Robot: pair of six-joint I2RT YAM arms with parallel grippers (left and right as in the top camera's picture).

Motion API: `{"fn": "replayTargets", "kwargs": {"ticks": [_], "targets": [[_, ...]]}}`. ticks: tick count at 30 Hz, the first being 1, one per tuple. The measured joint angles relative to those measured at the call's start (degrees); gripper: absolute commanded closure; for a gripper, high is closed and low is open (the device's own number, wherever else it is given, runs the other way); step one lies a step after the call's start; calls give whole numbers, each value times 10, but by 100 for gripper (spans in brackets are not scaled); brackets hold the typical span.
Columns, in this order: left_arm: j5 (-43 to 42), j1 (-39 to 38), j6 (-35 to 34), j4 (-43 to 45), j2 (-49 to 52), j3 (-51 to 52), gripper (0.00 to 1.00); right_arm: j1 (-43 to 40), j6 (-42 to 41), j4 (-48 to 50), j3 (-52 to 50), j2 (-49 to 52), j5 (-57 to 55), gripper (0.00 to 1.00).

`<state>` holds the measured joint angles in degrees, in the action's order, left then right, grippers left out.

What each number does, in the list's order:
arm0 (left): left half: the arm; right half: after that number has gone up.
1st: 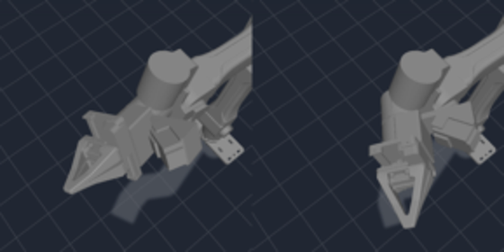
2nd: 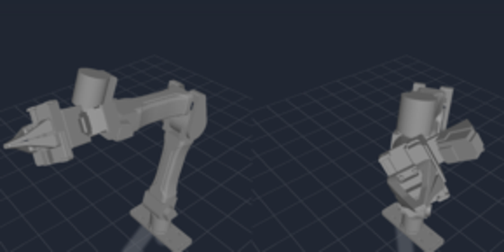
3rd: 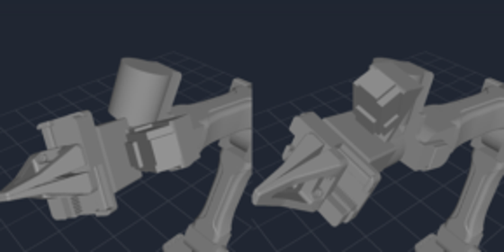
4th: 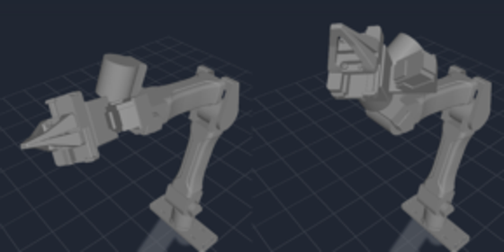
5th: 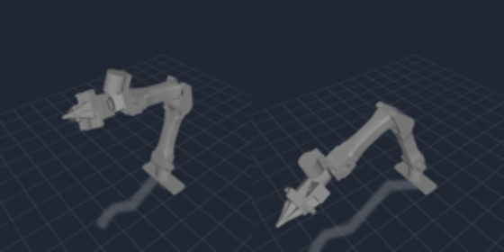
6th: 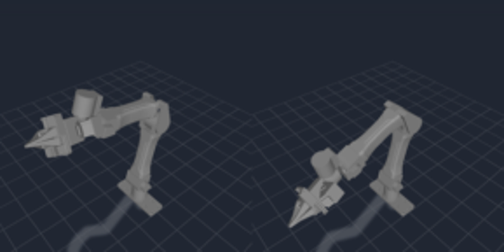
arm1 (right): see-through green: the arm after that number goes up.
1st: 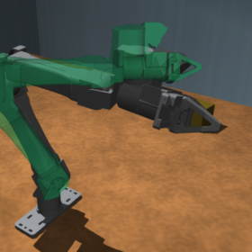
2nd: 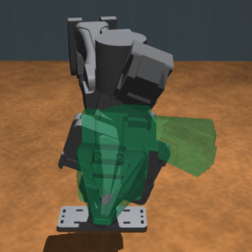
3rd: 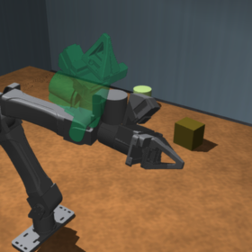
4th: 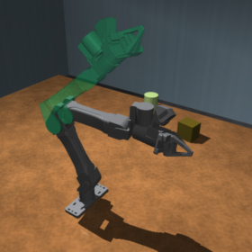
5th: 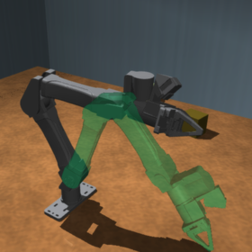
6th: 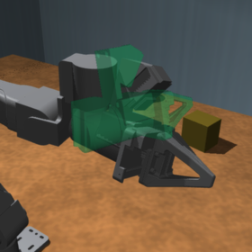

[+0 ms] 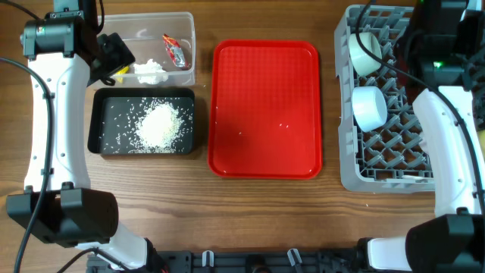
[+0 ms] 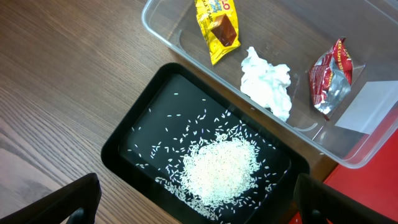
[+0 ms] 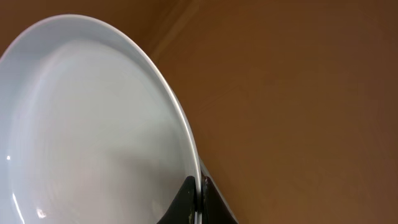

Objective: Sort waste into correct bins and load items into the dishwasher rack

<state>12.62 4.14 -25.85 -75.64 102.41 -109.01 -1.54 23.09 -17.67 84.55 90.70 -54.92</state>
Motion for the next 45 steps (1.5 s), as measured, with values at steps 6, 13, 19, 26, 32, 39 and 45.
{"fn": "replayTargets", "kwargs": {"ticks": [6,13,19,26,32,39,45], "targets": [[0,0,0,0,0,0,0,-16,28,10,-1,70,0,96],[0,0,0,0,0,0,0,-16,51,38,-4,125,1,83],[0,0,0,0,0,0,0,-16,55,52,-5,142,15,15],[0,0,0,0,0,0,0,-2,2,62,-5,142,9,0],[0,0,0,0,0,0,0,91,-67,8,-9,39,11,0],[0,0,0,0,0,0,0,219,-224,-231,-5,-65,309,0],[0,0,0,0,0,0,0,283,-281,-267,-6,-65,572,0]]}}
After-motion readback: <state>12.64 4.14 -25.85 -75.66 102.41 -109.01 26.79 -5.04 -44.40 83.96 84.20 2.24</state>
